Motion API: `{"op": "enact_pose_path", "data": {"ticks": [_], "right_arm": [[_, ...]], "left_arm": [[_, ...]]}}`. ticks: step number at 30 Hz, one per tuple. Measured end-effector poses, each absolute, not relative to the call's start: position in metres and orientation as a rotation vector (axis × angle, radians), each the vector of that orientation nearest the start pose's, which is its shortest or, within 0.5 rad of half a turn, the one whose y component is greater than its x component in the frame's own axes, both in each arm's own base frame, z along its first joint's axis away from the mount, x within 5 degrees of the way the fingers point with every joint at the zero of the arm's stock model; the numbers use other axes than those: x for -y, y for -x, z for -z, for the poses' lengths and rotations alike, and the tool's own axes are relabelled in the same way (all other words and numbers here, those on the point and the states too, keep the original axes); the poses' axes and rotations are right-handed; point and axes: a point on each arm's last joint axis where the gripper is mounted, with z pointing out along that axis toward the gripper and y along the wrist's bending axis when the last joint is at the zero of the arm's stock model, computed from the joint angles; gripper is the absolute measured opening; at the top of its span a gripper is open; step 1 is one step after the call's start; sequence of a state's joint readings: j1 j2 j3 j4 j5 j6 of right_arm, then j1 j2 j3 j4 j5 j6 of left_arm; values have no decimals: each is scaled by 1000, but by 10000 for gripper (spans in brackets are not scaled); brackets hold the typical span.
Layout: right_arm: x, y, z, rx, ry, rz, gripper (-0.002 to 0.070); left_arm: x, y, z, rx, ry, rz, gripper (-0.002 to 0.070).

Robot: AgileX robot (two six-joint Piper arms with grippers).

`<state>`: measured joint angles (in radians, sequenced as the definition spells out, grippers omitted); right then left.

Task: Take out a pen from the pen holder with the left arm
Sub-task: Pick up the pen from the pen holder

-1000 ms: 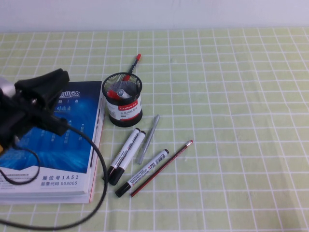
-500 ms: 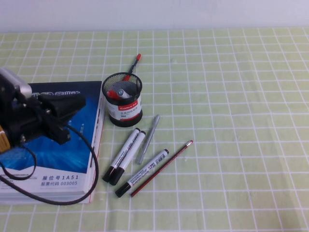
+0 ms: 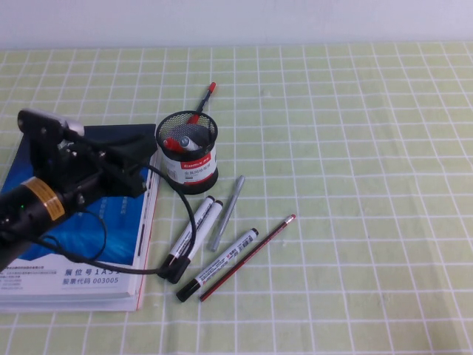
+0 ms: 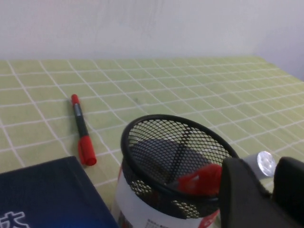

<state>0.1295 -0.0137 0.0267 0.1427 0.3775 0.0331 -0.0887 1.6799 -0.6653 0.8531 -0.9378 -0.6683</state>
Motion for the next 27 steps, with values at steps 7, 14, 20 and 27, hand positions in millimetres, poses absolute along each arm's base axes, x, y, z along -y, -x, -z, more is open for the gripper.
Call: {"op": "enact_pose_path", "data": {"ticks": [7,14,20,27], "right_arm": [[-11,-51,-171,-1878,2,-252,-15],[-11,-51,-171,-1878,2,-252,-15],[-11,-51,-171,-1878,2,-252,-15],[-11,-51,-171,-1878,2,-252,-15]], "left_arm": [[84,-308,-193,-1733,-397,641,291],[85,-311,-184,-1737,-386,662,335],[87,-311,-180,-1726,-388,688,338],[88,-311,-183,-1692,-395,716,338]]}}
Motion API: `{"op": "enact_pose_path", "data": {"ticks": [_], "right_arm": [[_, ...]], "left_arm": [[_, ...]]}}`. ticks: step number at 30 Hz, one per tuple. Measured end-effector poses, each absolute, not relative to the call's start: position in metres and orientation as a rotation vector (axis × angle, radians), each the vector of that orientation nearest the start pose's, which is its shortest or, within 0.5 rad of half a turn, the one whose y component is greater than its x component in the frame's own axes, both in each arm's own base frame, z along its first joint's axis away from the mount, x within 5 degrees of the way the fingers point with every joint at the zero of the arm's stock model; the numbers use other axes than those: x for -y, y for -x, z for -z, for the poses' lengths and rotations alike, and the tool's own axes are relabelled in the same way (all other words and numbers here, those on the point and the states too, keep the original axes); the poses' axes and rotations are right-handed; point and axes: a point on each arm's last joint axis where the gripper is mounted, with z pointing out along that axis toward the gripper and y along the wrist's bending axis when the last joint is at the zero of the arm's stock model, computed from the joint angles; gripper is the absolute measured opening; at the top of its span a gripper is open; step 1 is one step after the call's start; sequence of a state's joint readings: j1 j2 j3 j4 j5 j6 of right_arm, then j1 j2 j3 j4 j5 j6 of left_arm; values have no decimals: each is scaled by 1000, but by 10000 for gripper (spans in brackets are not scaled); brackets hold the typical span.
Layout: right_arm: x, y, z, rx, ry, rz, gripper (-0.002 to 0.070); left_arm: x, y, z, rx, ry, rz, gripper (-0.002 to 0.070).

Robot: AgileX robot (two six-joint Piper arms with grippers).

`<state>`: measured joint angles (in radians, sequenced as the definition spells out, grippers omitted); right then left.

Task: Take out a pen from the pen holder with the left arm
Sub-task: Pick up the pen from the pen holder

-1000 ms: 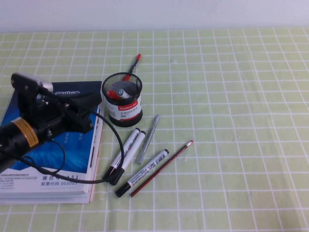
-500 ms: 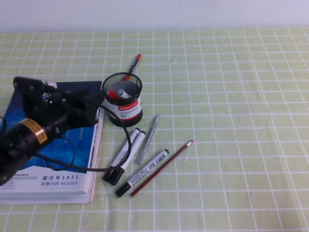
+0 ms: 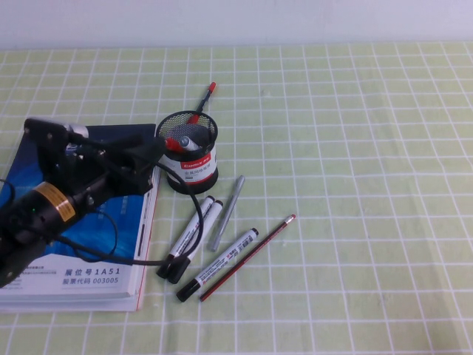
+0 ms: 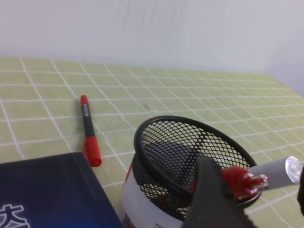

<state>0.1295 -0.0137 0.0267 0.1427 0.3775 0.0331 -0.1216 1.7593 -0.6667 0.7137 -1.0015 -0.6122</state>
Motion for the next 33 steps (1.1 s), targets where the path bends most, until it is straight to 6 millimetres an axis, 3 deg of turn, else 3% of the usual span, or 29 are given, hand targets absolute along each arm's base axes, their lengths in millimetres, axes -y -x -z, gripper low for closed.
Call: {"op": "enact_pose_path", "data": {"ticks": [14,25,33], "right_arm": [[-11,-51,-171,-1878,2,-252,-15],[-11,-51,-171,-1878,2,-252,-15],[-11,-51,-171,-1878,2,-252,-15]], "left_arm": [[103,-328,-199,-1675,-472,678,339],[100,-329,-193,-1733,-462,642,340],[102,-333,-176,-1771,-454,664,340]]}}
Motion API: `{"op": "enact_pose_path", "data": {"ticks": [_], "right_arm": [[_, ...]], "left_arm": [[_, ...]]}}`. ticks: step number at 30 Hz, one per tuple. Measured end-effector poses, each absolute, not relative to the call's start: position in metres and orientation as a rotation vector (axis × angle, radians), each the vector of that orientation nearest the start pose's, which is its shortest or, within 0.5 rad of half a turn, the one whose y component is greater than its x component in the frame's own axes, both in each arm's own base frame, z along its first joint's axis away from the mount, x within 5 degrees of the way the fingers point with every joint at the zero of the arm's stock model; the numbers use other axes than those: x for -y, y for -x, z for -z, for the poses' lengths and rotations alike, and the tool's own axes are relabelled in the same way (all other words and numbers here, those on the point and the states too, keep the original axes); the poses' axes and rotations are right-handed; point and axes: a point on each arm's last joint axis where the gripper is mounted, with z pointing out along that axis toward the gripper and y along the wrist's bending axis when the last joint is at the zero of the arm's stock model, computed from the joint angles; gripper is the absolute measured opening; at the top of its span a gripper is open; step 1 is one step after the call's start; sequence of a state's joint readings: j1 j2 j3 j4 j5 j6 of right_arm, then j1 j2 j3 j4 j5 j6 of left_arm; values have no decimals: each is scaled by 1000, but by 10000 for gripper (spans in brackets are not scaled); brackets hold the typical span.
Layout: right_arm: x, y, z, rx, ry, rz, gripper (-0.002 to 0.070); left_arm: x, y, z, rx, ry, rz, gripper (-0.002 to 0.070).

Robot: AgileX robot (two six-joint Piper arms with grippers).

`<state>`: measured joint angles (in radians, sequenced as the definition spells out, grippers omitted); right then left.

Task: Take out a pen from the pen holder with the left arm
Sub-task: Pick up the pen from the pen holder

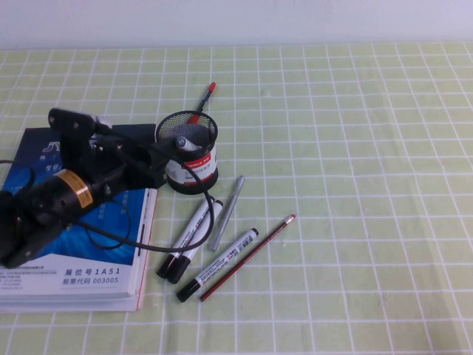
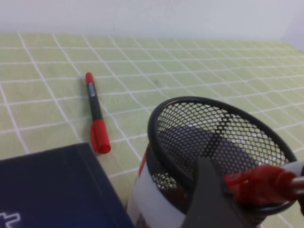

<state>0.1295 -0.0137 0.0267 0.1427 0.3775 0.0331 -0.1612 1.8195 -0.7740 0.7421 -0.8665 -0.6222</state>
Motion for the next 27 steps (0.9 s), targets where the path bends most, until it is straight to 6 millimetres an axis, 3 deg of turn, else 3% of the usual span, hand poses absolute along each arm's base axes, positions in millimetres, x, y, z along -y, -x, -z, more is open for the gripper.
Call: {"op": "enact_pose_path", "data": {"ticks": [8,16,27], "right_arm": [[-11,-51,-171,-1878,2,-252,-15],[-11,-51,-171,-1878,2,-252,-15],[-11,-51,-171,-1878,2,-252,-15]], "left_arm": [[103,-333,-176,-1747,-455,687,329],[103,-333,-175,-1757,-455,680,128],[104,-342,-185,-1726,-449,679,126]]}}
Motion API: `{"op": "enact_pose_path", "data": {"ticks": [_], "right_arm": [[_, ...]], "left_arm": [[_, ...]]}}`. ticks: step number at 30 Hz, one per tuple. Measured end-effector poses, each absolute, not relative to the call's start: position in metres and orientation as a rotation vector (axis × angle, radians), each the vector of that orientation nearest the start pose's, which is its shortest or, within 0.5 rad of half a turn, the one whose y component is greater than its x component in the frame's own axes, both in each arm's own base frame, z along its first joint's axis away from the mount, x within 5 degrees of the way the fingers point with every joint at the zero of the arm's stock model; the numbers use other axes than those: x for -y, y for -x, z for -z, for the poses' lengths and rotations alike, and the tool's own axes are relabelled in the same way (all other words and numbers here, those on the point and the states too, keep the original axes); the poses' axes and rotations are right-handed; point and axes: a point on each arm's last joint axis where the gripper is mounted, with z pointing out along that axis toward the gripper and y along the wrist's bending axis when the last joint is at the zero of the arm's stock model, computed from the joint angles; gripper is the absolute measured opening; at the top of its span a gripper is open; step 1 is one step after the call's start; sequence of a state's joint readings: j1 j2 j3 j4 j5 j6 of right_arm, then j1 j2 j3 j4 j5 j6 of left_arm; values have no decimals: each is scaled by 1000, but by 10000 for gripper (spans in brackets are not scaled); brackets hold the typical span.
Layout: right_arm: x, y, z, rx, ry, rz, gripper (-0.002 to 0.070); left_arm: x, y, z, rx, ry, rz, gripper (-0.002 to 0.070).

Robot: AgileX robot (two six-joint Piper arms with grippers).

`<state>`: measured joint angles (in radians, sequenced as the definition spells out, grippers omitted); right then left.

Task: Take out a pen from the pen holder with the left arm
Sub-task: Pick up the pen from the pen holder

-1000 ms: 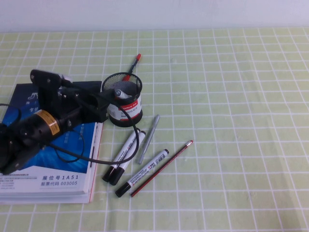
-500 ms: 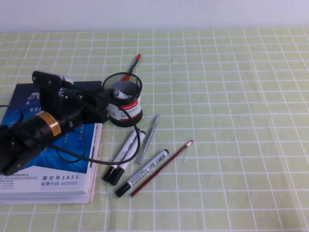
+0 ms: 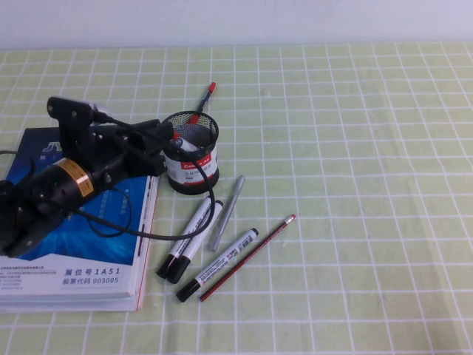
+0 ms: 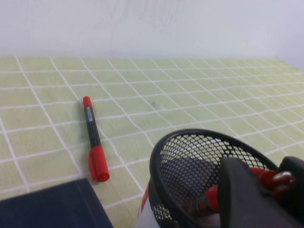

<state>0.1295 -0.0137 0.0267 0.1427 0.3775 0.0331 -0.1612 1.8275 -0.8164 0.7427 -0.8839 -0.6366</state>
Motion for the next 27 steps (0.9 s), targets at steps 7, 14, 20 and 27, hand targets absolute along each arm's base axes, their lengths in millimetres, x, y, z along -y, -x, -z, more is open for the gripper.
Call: {"op": "enact_pose_path", "data": {"ticks": [7,14,20,27], "right_arm": [[-11,-51,-171,-1878,2,-252,-15],[-11,-51,-171,-1878,2,-252,-15],[-11,-51,-171,-1878,2,-252,-15],[-11,-51,-171,-1878,2,-252,-15]], "left_arm": [[104,-344,-192,-1701,-456,677,125],[103,-337,-221,-1622,-480,651,122],[100,-319,-265,-1543,-522,589,122],[106,-287,-301,-1482,-640,709,122]]}}
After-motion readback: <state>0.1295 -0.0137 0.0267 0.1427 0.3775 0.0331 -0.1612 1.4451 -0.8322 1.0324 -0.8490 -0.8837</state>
